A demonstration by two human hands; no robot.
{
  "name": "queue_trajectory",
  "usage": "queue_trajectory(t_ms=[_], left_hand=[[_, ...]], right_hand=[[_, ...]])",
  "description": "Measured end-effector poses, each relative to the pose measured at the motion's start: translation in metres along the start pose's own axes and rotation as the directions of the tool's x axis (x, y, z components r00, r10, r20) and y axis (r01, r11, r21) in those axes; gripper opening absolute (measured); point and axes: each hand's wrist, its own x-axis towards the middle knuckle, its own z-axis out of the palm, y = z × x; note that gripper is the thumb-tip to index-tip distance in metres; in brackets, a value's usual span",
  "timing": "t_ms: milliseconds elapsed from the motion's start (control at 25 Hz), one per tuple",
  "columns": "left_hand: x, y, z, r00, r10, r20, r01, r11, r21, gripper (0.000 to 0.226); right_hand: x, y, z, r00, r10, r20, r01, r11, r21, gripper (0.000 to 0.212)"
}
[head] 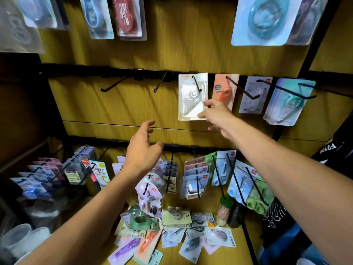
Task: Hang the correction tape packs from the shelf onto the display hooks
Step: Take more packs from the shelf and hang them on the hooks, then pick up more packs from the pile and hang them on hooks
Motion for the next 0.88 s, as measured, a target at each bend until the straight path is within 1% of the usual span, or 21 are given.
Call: queue_trajectory(t_ms=[80,120,160,200,240,320,360,440,520,640,720,800,880], left_hand=[[0.002,0.000,0.000,1.000,-0.003,-0.007,0.003,1.000,-0.003,0.065],[0.003,0.000,0.000,1.000,-0.004,-0.013,0.004,1.000,-0.005,0.065],[0.002,0.001,-0.001,1.000,-0.005,-0.018,0.005,1.000,-0.008,0.065],[0.000,0.003,-0.002,1.000,-0.004,-0.021,0.003,1.000,-0.010,0.065],[-0.003,0.004,-0.003,1.000,0.000,-0.023,0.000,1.000,-0.013,0.064],[-0.012,0.010,-0.005,1.000,0.011,-0.025,-0.011,1.000,-0.020,0.064],[-0.016,0.013,-0.007,1.000,0.013,-0.024,-0.014,1.000,-0.027,0.064],[-0.025,0.021,-0.010,1.000,0.009,-0.017,-0.009,0.999,-0.041,0.064],[-0.037,0.028,-0.011,1.000,0.000,-0.012,-0.001,0.998,-0.063,0.063],[-0.061,0.025,-0.010,0.999,-0.032,-0.025,0.029,0.994,-0.103,0.059],[-0.083,0.010,-0.003,0.997,-0.081,-0.014,0.080,0.992,-0.098,0.055],[-0.110,-0.019,0.010,0.990,-0.143,0.013,0.143,0.984,-0.109,0.050],[-0.143,-0.058,0.030,0.970,-0.233,0.071,0.240,0.965,-0.105,0.051]], right_hand=[[0.002,0.006,-0.002,1.000,0.008,0.014,-0.007,1.000,-0.016,0.061],[0.001,0.009,-0.003,1.000,-0.009,0.006,0.009,0.998,-0.054,0.063],[-0.002,0.014,-0.005,0.999,-0.036,-0.003,0.035,0.990,-0.139,0.064],[-0.008,0.019,-0.007,0.997,-0.074,-0.004,0.071,0.961,-0.266,0.066],[-0.016,0.027,-0.009,0.993,-0.115,0.014,0.110,0.906,-0.409,0.069],[-0.037,0.047,-0.015,0.983,-0.154,0.099,0.180,0.737,-0.651,0.078],[-0.048,0.058,-0.018,0.979,-0.144,0.144,0.204,0.651,-0.732,0.082],[-0.072,0.082,-0.023,0.974,-0.102,0.202,0.226,0.498,-0.837,0.087],[-0.102,0.108,-0.029,0.966,-0.067,0.249,0.254,0.409,-0.877,0.087],[-0.156,0.149,-0.031,0.948,-0.016,0.319,0.303,0.363,-0.881,0.084],[-0.198,0.178,-0.022,0.925,-0.048,0.376,0.369,0.338,-0.866,0.080],[-0.232,0.201,-0.007,0.904,-0.105,0.413,0.423,0.343,-0.839,0.076],[-0.257,0.226,0.012,0.893,-0.090,0.440,0.440,0.371,-0.818,0.076]])
